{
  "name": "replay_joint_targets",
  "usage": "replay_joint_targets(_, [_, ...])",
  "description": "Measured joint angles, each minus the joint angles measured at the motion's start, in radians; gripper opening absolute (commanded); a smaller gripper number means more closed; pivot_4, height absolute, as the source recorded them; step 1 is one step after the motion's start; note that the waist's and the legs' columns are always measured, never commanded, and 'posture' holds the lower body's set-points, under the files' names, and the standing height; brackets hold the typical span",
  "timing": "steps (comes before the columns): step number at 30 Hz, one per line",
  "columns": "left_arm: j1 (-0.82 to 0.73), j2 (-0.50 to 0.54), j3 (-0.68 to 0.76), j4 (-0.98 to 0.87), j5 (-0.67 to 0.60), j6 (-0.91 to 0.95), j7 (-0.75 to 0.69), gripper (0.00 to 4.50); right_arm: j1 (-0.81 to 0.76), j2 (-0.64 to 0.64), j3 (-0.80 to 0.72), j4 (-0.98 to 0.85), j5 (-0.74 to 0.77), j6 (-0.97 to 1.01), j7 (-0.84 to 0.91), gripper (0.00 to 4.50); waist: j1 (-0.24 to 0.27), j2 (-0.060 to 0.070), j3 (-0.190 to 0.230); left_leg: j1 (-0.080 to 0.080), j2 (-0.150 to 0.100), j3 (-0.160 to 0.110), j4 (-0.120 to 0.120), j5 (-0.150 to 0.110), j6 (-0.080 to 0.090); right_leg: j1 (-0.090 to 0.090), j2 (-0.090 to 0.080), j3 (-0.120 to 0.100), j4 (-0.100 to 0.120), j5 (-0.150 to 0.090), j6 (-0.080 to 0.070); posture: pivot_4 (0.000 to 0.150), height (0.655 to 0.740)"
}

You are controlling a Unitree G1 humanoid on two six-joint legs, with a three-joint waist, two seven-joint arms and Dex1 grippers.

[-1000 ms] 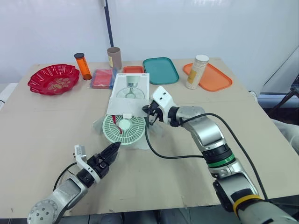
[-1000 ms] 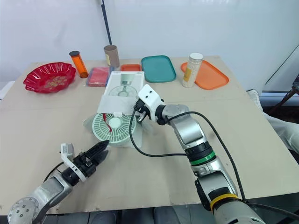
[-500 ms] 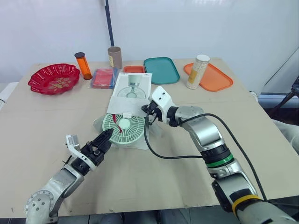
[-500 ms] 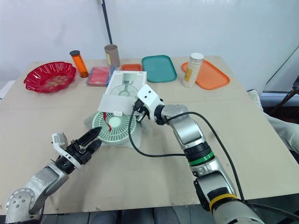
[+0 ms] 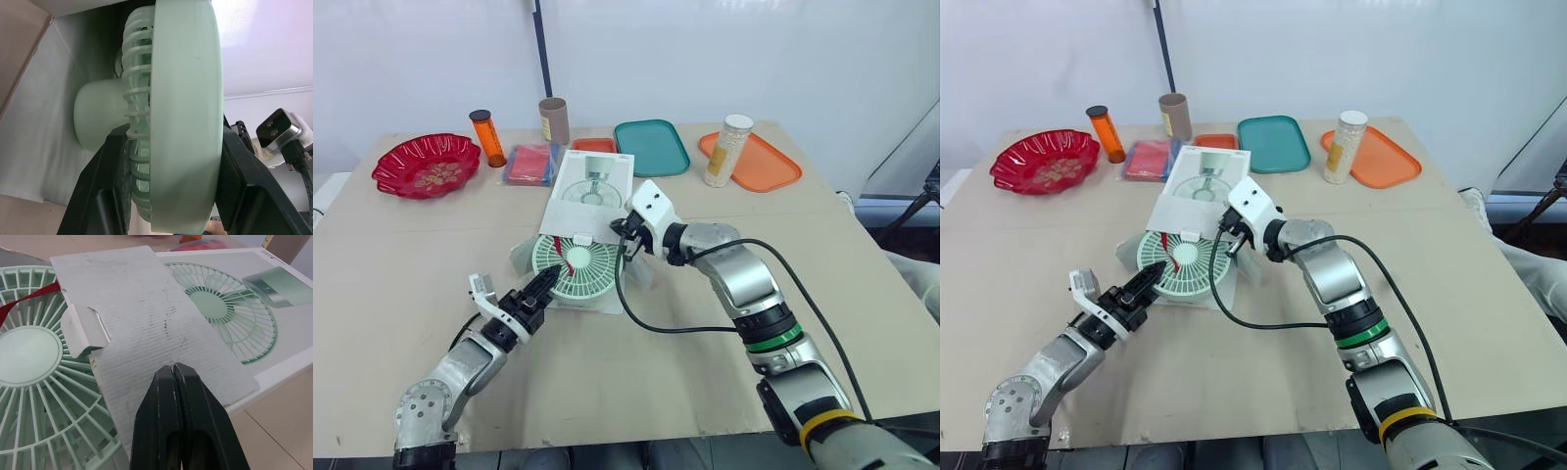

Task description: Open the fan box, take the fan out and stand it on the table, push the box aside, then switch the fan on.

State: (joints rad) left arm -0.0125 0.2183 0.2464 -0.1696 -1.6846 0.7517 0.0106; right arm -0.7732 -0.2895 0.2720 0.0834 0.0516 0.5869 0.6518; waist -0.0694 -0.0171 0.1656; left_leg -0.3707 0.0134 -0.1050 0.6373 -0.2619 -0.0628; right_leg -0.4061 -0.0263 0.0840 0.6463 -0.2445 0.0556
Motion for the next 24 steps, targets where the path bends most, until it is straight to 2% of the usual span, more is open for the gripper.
replay_joint_targets(14, [0.161,0.009,0.005,-0.13,-0.091,0.01,0.044,1.73,0.0,0.002,0.0,0.0,0.0,0.003,-0.001,0.0,0.0,0.0,0.0,0.0,0.0,0.0,0.0,0.0,0.0,0.0,0.0,0.0,0.0,0.0,0.0,0.15,0.74])
replay_joint_targets(24, [0.298,0.04,0.007,-0.206,-0.125,0.005,0.0,1.73,0.0,0.002,0.0,0.001,0.001,0.004,0.002,0.0,-0.001,0.0,0.0,0.0,0.0,0.0,-0.001,0.0,-0.001,0.0,0.0,0.0,0.0,-0.002,-0.001,0.15,0.74])
